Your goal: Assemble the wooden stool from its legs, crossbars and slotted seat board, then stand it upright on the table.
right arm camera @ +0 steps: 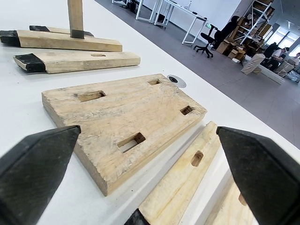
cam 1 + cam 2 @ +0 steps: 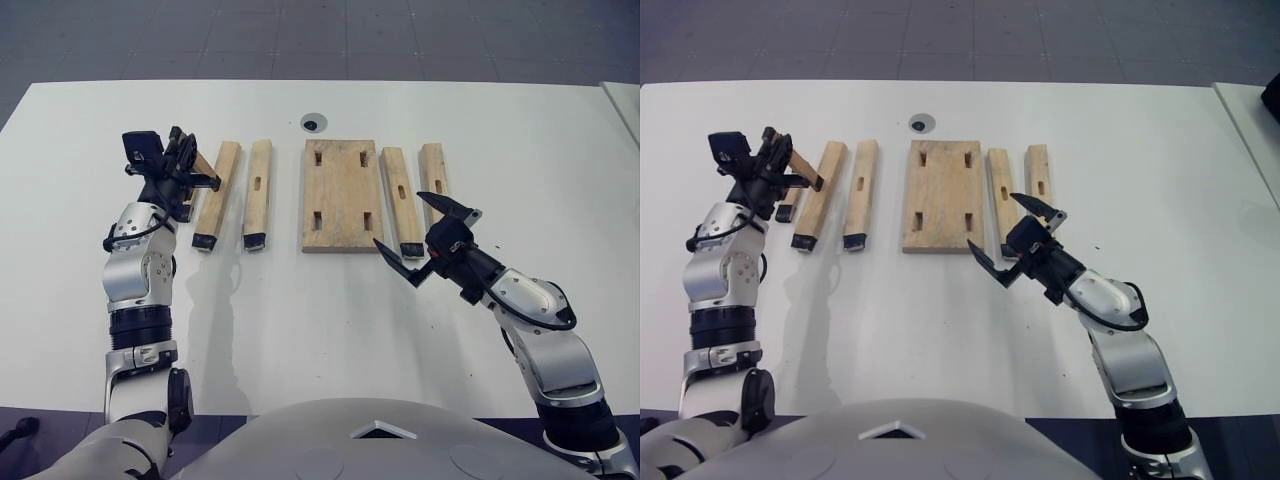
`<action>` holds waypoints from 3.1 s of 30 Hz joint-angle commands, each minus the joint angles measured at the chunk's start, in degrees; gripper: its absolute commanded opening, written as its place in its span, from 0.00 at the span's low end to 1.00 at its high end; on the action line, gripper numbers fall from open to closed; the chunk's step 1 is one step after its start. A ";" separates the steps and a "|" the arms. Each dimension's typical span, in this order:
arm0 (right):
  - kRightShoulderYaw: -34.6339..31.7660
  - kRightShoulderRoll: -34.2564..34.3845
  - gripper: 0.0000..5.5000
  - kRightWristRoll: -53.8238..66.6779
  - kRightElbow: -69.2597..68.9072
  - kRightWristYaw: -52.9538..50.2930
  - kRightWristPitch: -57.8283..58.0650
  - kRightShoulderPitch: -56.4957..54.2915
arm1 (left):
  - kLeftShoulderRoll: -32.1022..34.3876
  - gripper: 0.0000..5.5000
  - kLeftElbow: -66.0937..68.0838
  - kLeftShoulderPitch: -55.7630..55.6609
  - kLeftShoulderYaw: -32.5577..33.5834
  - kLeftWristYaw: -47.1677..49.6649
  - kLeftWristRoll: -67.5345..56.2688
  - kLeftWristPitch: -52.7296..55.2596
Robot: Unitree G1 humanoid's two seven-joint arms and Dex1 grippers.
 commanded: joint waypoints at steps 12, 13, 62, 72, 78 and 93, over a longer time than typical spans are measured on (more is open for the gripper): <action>-0.51 0.08 0.98 -0.13 0.21 -0.16 0.59 -0.68 | 0.45 0.08 -0.44 -3.15 -1.35 4.00 3.60 8.84; -0.43 0.16 0.98 -0.16 0.21 -0.24 0.63 -0.73 | 0.48 0.14 -1.85 -3.82 -1.19 4.26 3.62 8.66; 0.68 2.39 0.98 -2.22 -1.84 -2.23 1.20 3.35 | -1.34 0.90 -27.60 20.01 0.98 1.79 3.87 16.14; 0.13 2.03 0.98 -1.98 -1.36 -1.30 1.44 2.69 | -1.23 0.59 -19.02 25.44 -1.75 0.65 6.86 13.22; 0.52 2.27 0.98 -2.17 -1.52 -1.31 1.57 2.88 | -2.59 0.39 -15.33 23.04 -2.32 0.42 6.39 11.00; 0.60 2.46 0.98 -2.18 -0.79 -1.08 1.71 1.55 | -3.14 0.37 -7.50 14.70 -1.12 0.53 6.88 4.29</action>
